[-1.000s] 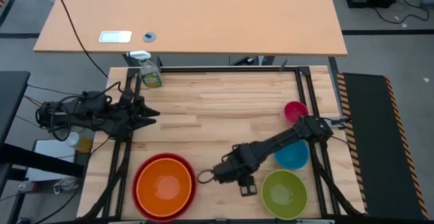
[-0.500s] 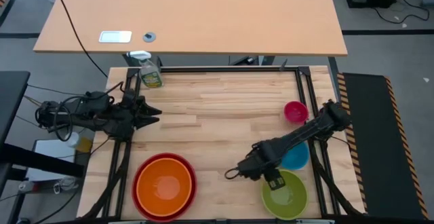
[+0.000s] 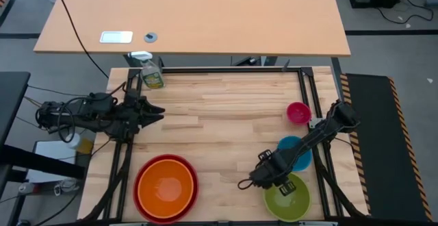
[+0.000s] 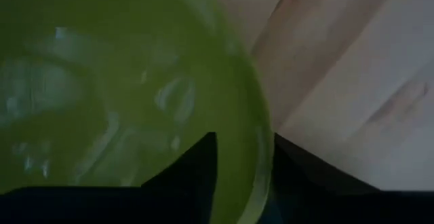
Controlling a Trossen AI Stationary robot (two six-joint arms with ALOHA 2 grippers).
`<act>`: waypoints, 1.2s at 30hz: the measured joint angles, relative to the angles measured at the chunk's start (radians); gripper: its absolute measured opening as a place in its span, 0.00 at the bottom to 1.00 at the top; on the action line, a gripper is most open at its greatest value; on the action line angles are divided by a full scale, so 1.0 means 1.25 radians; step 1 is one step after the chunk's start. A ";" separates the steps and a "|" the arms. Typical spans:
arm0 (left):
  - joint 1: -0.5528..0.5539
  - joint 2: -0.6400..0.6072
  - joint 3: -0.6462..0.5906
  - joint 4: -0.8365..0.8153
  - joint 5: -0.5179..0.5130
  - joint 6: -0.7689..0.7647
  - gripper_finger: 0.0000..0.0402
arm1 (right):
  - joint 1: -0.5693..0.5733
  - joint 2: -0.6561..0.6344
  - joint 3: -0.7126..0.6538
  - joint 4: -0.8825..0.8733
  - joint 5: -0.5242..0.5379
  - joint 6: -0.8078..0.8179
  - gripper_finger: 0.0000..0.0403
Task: Nest bowls inside each other
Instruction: Stack the green bowl on top of the orange bowl
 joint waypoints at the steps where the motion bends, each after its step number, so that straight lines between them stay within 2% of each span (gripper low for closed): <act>1: 0.000 0.004 0.000 0.001 0.000 -0.001 0.61 | 0.000 0.000 0.000 0.012 0.009 0.017 0.26; 6: 0.000 0.046 0.000 0.000 0.000 -0.001 0.61 | -0.031 0.000 0.019 0.073 0.003 0.136 0.06; 18: 0.000 0.253 0.000 0.026 0.015 0.023 0.61 | -0.191 0.000 0.098 0.080 0.154 0.658 0.08; 22: 0.000 0.327 0.032 0.025 0.015 0.036 0.61 | -0.245 0.000 0.108 0.105 0.208 0.793 0.08; 26: 0.000 0.419 0.104 -0.019 -0.006 0.088 0.61 | -0.285 0.000 0.113 0.168 0.258 0.851 0.08; 31: 0.004 0.550 0.220 -0.174 -0.060 0.113 0.61 | -0.328 0.000 0.113 0.185 0.304 0.868 0.08; 36: 0.020 0.671 0.311 -0.269 -0.047 0.129 0.61 | -0.351 0.000 0.113 0.224 0.349 0.885 0.08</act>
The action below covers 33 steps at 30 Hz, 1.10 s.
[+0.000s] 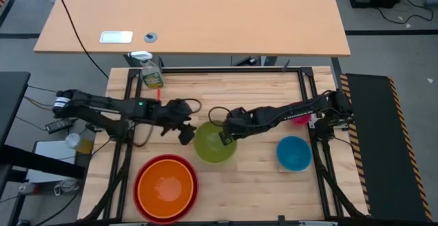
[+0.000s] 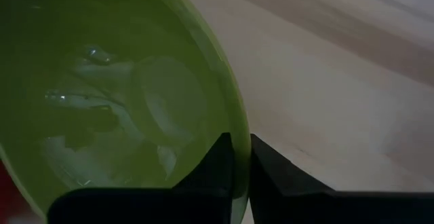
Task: Nest bowls inside each other
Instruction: Stack the green bowl on top of the orange bowl
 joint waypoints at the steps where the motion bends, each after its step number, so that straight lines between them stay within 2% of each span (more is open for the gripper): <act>1: 0.004 0.021 0.015 -0.005 0.005 0.006 0.61 | -0.004 0.000 0.000 0.018 0.005 0.000 0.08; 8: 0.045 0.122 0.063 -0.040 0.070 0.011 0.61 | -0.018 0.000 -0.001 0.053 0.037 -0.010 0.08; 12: 0.065 0.149 0.064 -0.085 0.078 0.011 0.56 | -0.019 0.001 -0.001 0.078 0.041 -0.014 0.08; 17: 0.081 0.152 0.064 -0.090 0.078 -0.016 0.40 | -0.019 0.001 -0.001 0.101 0.032 -0.009 0.09; 25: 0.106 0.153 0.063 -0.089 0.065 -0.035 0.05 | -0.020 0.001 0.000 0.120 0.036 0.056 0.10; 29: 0.120 0.153 0.063 -0.094 0.076 -0.036 0.04 | -0.021 0.000 0.000 0.140 0.047 -0.001 0.18; 33: 0.126 0.151 0.063 -0.103 0.094 -0.040 0.04 | -0.034 -0.019 0.000 0.138 0.040 -0.041 0.31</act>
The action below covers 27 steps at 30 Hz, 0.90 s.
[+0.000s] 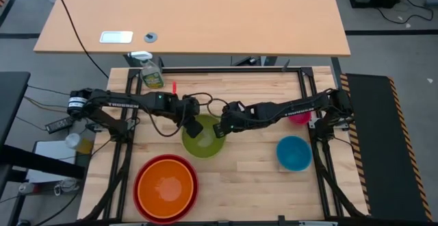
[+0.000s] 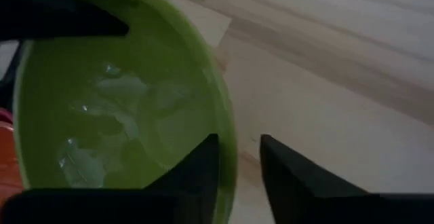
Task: Nest bowls inside each other
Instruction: Stack the green bowl on top of the orange bowl
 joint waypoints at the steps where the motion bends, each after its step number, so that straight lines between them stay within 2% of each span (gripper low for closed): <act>1: 0.001 -0.002 0.000 -0.002 0.003 0.000 0.04 | -0.004 -0.008 0.000 -0.007 -0.005 -0.009 0.35; 7: 0.007 -0.039 -0.001 -0.050 0.020 0.036 0.04 | -0.016 -0.104 0.000 -0.017 -0.007 -0.067 0.52; 10: 0.007 -0.085 -0.001 -0.100 0.092 0.097 0.03 | -0.005 -0.166 0.000 -0.018 0.020 -0.113 0.57; 14: -0.023 -0.167 -0.001 -0.162 0.217 0.209 0.03 | 0.020 -0.230 0.000 -0.029 0.077 -0.162 0.58; 19: -0.117 -0.258 -0.001 -0.243 0.298 0.306 0.03 | 0.032 -0.248 0.000 -0.089 0.105 -0.178 0.57; 23: -0.227 -0.281 0.000 -0.270 0.282 0.290 0.03 | 0.032 -0.226 -0.001 -0.115 0.091 -0.177 0.56; 27: -0.330 -0.249 0.000 -0.277 0.249 0.234 0.03 | 0.032 -0.183 -0.001 -0.114 0.043 -0.175 0.55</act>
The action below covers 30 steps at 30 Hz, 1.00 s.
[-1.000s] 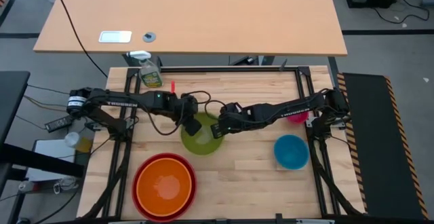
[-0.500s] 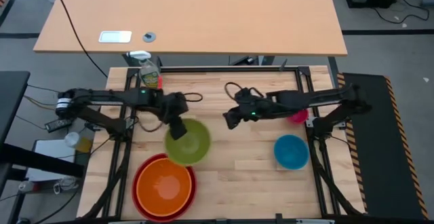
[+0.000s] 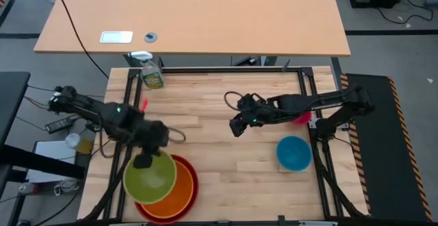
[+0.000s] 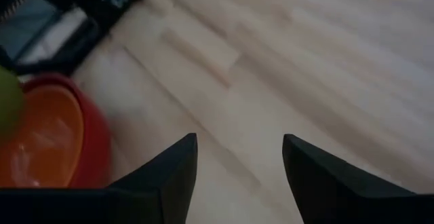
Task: Nest bowls inside each other
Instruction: Stack the green bowl on top of the orange bowl, then stack the blue bowl on top of the green bowl
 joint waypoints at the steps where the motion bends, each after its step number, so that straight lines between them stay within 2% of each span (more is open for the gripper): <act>1: -0.021 0.014 0.000 0.001 -0.011 -0.008 0.03 | 0.000 0.011 0.000 0.001 -0.010 0.000 0.55; 8: -0.107 0.126 0.000 0.017 -0.096 -0.032 0.07 | 0.000 0.071 0.000 0.005 -0.076 0.026 0.54; 15: -0.142 0.220 0.000 0.116 -0.101 -0.031 0.26 | 0.000 0.062 0.000 -0.017 -0.099 0.014 0.54; 20: -0.129 0.219 0.011 0.123 -0.101 -0.032 0.47 | 0.000 0.052 0.000 -0.051 -0.145 -0.013 0.54; 24: -0.128 0.193 0.045 0.080 -0.101 -0.031 0.61 | 0.000 0.053 0.000 -0.130 -0.199 -0.064 0.54; 27: -0.127 0.173 0.061 0.044 -0.100 -0.031 0.66 | 0.001 0.053 0.000 -0.229 -0.220 -0.135 0.54; 30: -0.129 0.151 0.063 0.044 -0.103 -0.031 0.67 | 0.002 0.048 0.000 -0.312 -0.228 -0.220 0.54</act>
